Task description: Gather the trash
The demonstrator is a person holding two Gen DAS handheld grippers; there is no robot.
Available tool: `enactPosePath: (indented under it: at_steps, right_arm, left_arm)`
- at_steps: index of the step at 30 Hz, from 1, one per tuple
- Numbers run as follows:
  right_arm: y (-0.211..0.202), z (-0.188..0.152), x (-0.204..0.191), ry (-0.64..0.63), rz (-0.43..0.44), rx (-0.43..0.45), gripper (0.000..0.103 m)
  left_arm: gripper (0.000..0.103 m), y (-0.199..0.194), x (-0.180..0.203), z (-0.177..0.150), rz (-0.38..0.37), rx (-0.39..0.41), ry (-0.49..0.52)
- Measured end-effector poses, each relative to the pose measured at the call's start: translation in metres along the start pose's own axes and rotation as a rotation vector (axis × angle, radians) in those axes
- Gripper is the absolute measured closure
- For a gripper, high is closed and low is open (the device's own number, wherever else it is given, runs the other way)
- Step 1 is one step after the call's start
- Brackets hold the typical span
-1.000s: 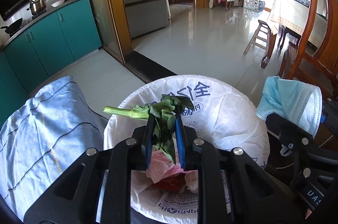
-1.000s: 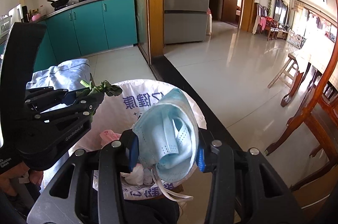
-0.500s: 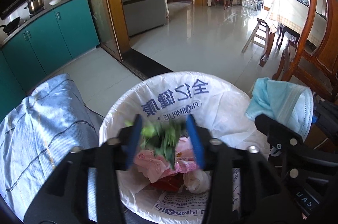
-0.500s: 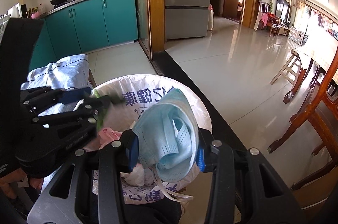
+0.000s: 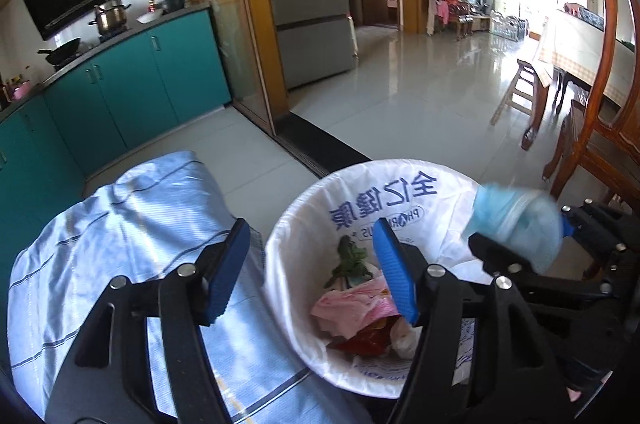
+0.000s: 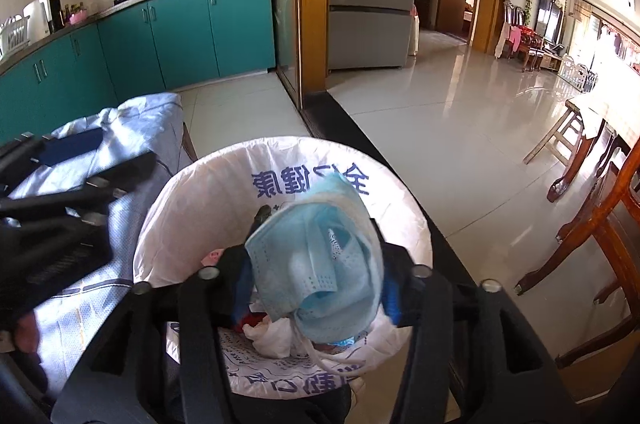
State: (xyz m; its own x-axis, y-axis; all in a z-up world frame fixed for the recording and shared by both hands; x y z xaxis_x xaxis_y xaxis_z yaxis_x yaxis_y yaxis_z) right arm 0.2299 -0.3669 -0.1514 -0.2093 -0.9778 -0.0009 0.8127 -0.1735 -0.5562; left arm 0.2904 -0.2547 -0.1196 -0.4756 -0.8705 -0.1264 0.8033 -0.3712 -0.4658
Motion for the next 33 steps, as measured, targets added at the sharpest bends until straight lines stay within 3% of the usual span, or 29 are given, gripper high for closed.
enactPosePath:
  at_steps: [3, 5, 12, 19, 23, 33]
  right_arm:
    - [-0.008, 0.002, -0.004, 0.011, 0.004, 0.007, 0.038]
    - [-0.019, 0.007, -0.006, 0.018, 0.002, 0.033, 0.022]
    - [-0.082, 0.025, -0.033, 0.011, 0.046, 0.174, 0.004]
    - [-0.166, 0.035, -0.068, -0.014, 0.080, 0.335, 0.003]
    - [-0.213, 0.029, -0.078, -0.002, 0.076, 0.416, 0.003]
    - [-0.264, 0.004, -0.090, -0.034, 0.045, 0.449, 0.003]
  left_arm:
    - [0.029, -0.020, -0.015, 0.003, 0.022, 0.032, -0.016]
    - [0.026, -0.032, -0.022, 0.004, 0.034, 0.046, -0.022]
    - [0.006, -0.112, -0.060, 0.008, 0.129, 0.136, -0.062]
    - [0.003, -0.194, -0.100, 0.000, 0.259, 0.174, -0.104]
    - [0.003, -0.240, -0.107, -0.008, 0.295, 0.218, -0.122]
    - [0.003, -0.316, -0.102, -0.025, 0.325, 0.289, -0.131]
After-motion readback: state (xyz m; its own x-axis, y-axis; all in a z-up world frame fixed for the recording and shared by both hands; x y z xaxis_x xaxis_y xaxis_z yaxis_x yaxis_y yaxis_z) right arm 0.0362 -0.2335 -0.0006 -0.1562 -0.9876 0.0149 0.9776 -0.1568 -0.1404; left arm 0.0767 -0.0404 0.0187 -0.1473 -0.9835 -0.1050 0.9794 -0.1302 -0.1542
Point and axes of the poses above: each gripper's, at about its wrist camera, not at the fingertips, and y roughly the way its jaws point, x to its right, z to its top, the point moved 7 cm from there along y, roughly the way its jaws point, and after that the axes turned 10 degrees about x, right-handed, at the moved point
